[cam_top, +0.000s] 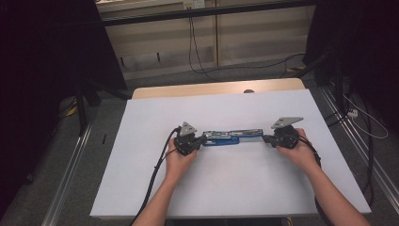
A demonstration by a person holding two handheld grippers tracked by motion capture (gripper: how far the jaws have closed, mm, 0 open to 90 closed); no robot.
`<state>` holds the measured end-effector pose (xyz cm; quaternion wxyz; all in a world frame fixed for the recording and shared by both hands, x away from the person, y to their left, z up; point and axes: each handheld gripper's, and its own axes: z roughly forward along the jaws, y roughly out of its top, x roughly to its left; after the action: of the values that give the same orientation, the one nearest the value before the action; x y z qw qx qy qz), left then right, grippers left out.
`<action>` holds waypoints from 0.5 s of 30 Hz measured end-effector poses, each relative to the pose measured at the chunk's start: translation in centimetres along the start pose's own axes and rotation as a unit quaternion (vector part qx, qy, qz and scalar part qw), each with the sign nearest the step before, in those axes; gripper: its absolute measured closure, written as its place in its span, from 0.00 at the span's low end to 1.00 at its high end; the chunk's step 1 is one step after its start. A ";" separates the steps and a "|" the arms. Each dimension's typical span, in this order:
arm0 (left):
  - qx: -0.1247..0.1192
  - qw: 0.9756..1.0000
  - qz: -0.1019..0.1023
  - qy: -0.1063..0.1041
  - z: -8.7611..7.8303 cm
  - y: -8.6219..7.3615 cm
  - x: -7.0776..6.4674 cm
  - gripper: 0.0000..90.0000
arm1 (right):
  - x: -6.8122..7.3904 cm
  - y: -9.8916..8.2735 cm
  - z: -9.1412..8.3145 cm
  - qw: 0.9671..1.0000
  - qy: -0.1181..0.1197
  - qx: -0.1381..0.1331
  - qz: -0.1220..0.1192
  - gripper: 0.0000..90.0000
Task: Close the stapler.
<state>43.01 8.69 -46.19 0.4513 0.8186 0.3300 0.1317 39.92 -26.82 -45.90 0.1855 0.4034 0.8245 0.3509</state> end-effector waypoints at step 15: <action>0.000 1.000 0.000 0.004 0.0 0.0 0.0 1.00 | 0.0 0.0 0.6 1.000 0.004 -0.009 0.011 1.00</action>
<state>42.98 8.66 -46.18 0.4502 0.8180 0.3320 0.1345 40.27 -26.55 -46.29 0.1815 0.4092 0.8178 0.3617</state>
